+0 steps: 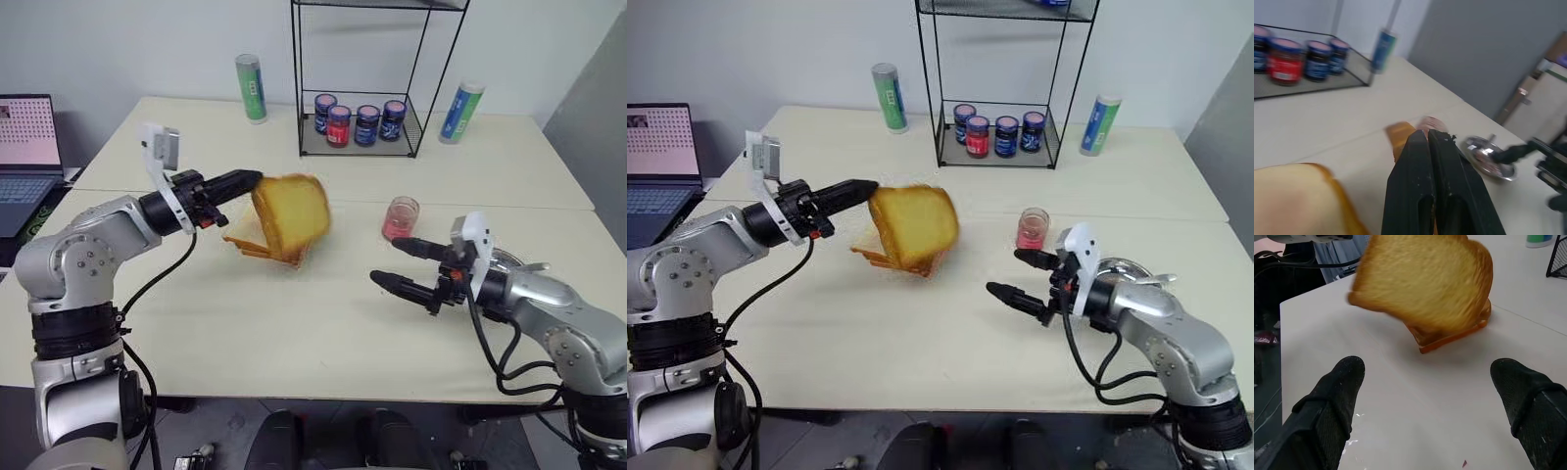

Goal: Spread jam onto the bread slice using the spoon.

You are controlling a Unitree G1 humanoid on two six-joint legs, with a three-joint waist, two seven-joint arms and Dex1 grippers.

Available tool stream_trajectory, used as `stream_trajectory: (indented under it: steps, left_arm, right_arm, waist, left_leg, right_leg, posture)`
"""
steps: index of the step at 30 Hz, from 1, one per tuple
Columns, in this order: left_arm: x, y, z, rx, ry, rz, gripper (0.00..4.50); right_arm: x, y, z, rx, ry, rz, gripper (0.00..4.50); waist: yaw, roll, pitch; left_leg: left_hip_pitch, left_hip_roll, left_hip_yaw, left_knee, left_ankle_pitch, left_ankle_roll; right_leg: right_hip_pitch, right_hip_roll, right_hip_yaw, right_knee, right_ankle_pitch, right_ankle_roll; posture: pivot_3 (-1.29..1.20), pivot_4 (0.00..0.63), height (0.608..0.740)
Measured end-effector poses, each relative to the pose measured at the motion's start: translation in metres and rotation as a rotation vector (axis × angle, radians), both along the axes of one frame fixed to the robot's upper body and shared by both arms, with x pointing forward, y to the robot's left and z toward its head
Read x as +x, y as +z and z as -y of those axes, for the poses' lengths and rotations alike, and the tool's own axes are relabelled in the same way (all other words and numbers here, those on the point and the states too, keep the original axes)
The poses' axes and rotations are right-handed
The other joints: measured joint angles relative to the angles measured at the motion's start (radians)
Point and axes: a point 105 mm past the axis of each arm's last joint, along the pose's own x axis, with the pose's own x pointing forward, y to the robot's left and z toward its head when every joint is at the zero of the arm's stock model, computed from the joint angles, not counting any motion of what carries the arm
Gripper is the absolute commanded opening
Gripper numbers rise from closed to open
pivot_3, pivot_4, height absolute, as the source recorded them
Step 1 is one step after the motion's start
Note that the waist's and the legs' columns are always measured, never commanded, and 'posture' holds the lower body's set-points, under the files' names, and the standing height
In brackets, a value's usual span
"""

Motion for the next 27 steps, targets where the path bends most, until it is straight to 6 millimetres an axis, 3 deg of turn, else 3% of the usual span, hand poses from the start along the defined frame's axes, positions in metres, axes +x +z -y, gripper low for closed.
stream_trajectory:
  steps: [6, 9, 15, 21, 23, 27]
  left_arm:
    - [-0.019, -0.002, 0.011, 0.029, -0.1, -0.046, 0.02]
    - [-0.031, -0.012, 0.024, 0.066, -0.179, -0.063, 0.02]
    - [-0.036, -0.024, 0.056, 0.047, -0.295, -0.079, 0.02]
    - [-0.032, -0.019, 0.079, -0.013, -0.347, -0.038, 0.02]
    - [-0.022, -0.029, 0.085, -0.034, -0.312, -0.047, 0.02]
    - [-0.01, -0.084, 0.098, -0.035, -0.266, -0.164, 0.02]
  right_arm:
    - [-0.01, 0.003, 0.013, -0.008, -0.017, -0.027, 4.5]
    - [-0.019, 0.003, 0.019, -0.022, -0.014, -0.057, 4.5]
    - [-0.041, 0.007, 0.027, -0.041, 0.013, -0.111, 4.5]
    - [-0.049, 0.008, 0.036, -0.025, -0.033, -0.138, 4.5]
    - [-0.051, 0.007, 0.039, -0.021, -0.054, -0.145, 4.5]
    - [-0.053, 0.002, 0.043, -0.032, -0.089, -0.164, 4.5]
  waist:
    - [-0.002, 0.0, 0.0]
    - [0.0, 0.0, 0.0]
    - [0.004, 0.0, 0.0]
    - [0.003, 0.0, 0.0]
    - [0.003, 0.001, 0.0]
    - [0.003, 0.001, 0.0]
  left_leg:
    - [0.0, 0.0, 0.0, 0.0, 0.0, 0.0]
    - [0.0, 0.0, 0.001, 0.0, 0.0, 0.0]
    - [0.0, -0.001, 0.0, 0.0, 0.0, 0.0]
    - [0.0, -0.001, 0.0, 0.0, 0.0, 0.0]
    - [0.0, -0.001, 0.0, 0.0, 0.0, 0.0]
    - [0.0, -0.001, 0.0, 0.0, 0.0, 0.0]
  right_leg:
    - [0.0, 0.001, 0.0, 0.0, 0.0, 0.0]
    - [0.0, 0.0, 0.001, -0.001, 0.0, 0.0]
    - [0.001, 0.0, 0.001, -0.001, 0.0, 0.0]
    - [0.001, 0.002, 0.001, -0.001, 0.0, 0.0]
    - [0.001, 0.002, 0.001, -0.001, 0.0, 0.0]
    - [0.001, 0.002, 0.002, -0.001, 0.0, 0.0]
  posture:
    - [0.0, 0.15, 0.74]
    - [0.0, 0.15, 0.74]
    - [0.0, 0.15, 0.74]
    - [0.0, 0.15, 0.74]
    - [0.0, 0.15, 0.74]
    - [0.0, 0.15, 0.74]
